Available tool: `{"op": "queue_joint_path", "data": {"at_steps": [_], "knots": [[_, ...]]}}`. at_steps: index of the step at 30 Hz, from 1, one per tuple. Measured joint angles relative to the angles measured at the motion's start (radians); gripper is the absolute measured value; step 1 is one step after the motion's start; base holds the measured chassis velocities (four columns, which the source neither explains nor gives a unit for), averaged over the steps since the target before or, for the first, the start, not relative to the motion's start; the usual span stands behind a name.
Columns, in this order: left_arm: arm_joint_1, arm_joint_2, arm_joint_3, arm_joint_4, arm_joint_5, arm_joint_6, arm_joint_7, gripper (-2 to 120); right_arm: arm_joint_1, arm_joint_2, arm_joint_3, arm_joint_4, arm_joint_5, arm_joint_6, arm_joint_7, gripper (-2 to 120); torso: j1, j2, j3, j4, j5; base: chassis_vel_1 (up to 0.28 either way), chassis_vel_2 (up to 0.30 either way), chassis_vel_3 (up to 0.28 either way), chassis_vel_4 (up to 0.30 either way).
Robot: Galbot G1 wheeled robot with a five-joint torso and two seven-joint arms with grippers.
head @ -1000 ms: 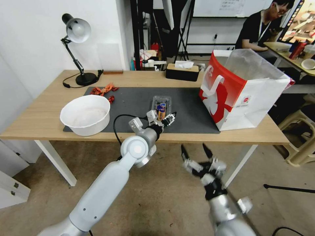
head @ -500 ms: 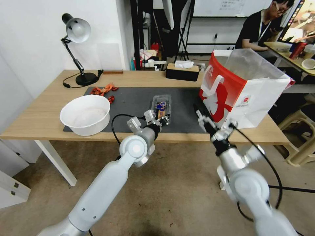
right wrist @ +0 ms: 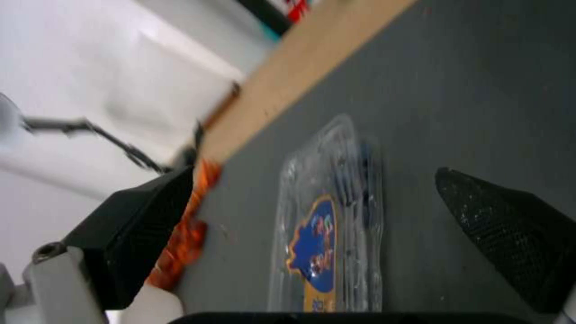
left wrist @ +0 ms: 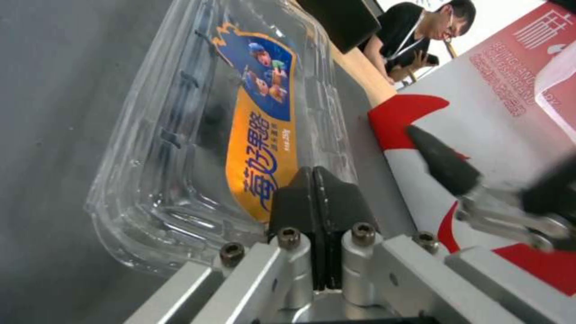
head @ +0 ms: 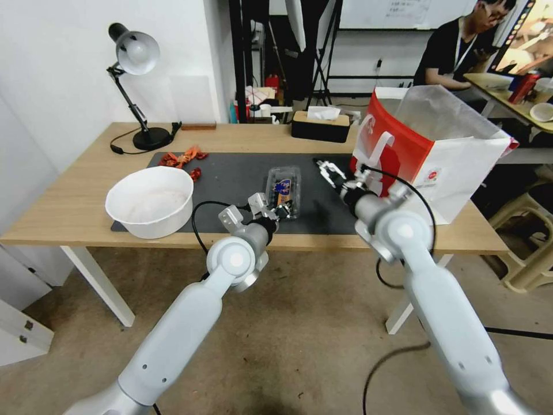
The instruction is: Close the takeout container lid, then place the container into the takeout bag.
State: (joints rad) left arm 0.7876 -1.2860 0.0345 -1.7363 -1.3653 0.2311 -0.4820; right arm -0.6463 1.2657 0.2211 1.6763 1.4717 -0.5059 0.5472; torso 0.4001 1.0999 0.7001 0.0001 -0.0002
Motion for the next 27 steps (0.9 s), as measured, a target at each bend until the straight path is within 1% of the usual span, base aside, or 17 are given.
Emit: {"op": "queue_joint_path", "data": {"at_steps": [1, 3, 5, 6, 9, 13, 23, 27], "knots": [[0.0, 0.0, 0.0, 0.0, 0.0, 0.0, 0.0, 0, 0.0, 0.0, 0.0, 0.0, 0.0, 0.0, 0.0, 100, 0.0, 0.0, 0.0, 0.0, 0.0, 0.0, 0.0, 0.0, 0.0], [0.0, -0.001, 0.001, 0.002, 0.0, -0.001, 0.0, 0, 0.037, 0.016, -0.019, -0.035, 0.004, -0.073, 0.036, 100, 0.0, 0.0, 0.0, 0.0, 0.0, 0.0, 0.0, 0.0, 0.0], [0.0, -0.001, 0.001, 0.003, 0.0, -0.005, 0.001, 0, 0.07, 0.033, -0.035, -0.062, 0.026, -0.16, 0.103, 100, 0.0, 0.0, 0.0, -0.0001, 0.0001, 0.0, 0.0, 0.0, 0.0], [0.0, -0.001, 0.001, 0.003, 0.0, -0.005, 0.001, 0, 0.07, 0.033, -0.035, -0.062, 0.026, -0.16, 0.103, 100, 0.0, 0.0, 0.0, -0.0001, 0.0001, 0.0, 0.0, 0.0, 0.0], [0.003, -0.002, -0.001, 0.004, 0.0, -0.008, 0.001, 0, 0.095, 0.045, -0.058, -0.08, 0.043, -0.214, 0.162, 100, 0.0, 0.0, 0.0, -0.0001, 0.0001, 0.0, 0.0, 0.0, 0.0], [0.006, -0.002, -0.001, 0.004, 0.001, -0.011, 0.001, 0, 0.113, 0.051, -0.073, -0.109, 0.059, -0.23, 0.181, 100, 0.0, 0.0, 0.0, -0.0002, 0.0001, 0.0, 0.0, 0.0, 0.0], [0.005, 0.0, -0.001, 0.003, 0.001, -0.014, -0.003, 0, 0.144, 0.059, -0.09, -0.153, 0.091, -0.234, 0.194, 100, 0.0, 0.0, 0.0, -0.0002, 0.0002, 0.0, 0.0, 0.0, 0.0], [0.006, 0.0, -0.003, 0.002, 0.001, -0.016, -0.003, 0, 0.159, 0.066, -0.103, -0.171, 0.117, -0.233, 0.226, 100, 0.0, 0.0, 0.0, -0.0002, 0.0001, 0.0, 0.0, 0.0, 0.0]]}}
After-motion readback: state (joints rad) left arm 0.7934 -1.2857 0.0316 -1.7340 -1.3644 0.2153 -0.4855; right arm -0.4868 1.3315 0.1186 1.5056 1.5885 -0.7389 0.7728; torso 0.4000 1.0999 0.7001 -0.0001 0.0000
